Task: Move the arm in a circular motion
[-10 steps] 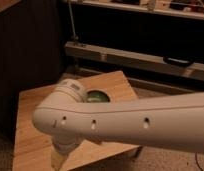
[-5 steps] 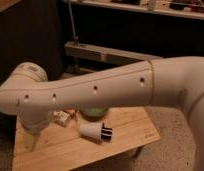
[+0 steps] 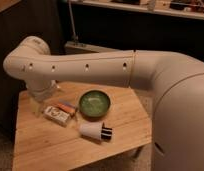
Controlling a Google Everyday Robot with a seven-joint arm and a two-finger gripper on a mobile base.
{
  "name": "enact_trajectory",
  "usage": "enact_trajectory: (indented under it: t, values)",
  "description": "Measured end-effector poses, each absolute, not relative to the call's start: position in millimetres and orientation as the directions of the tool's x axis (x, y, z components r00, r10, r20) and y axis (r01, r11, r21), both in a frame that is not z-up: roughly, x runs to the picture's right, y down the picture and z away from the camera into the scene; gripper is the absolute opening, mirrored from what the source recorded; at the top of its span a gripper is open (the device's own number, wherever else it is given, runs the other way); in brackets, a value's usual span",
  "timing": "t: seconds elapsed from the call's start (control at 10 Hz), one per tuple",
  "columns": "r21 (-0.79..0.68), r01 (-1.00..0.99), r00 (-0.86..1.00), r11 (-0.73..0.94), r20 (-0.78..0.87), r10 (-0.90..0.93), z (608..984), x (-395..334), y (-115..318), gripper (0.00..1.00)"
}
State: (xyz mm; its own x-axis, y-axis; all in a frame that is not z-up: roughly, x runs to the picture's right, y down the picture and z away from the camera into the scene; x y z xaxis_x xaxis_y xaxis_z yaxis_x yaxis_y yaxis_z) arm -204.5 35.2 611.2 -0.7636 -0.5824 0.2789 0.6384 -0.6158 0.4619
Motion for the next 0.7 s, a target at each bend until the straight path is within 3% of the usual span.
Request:
enact_trajectory:
  t: [0.7]
  values:
    - [0.225,0.888,-0.460,-0.402,0.442,-0.770,663.3,-22.9,-42.0,0.80]
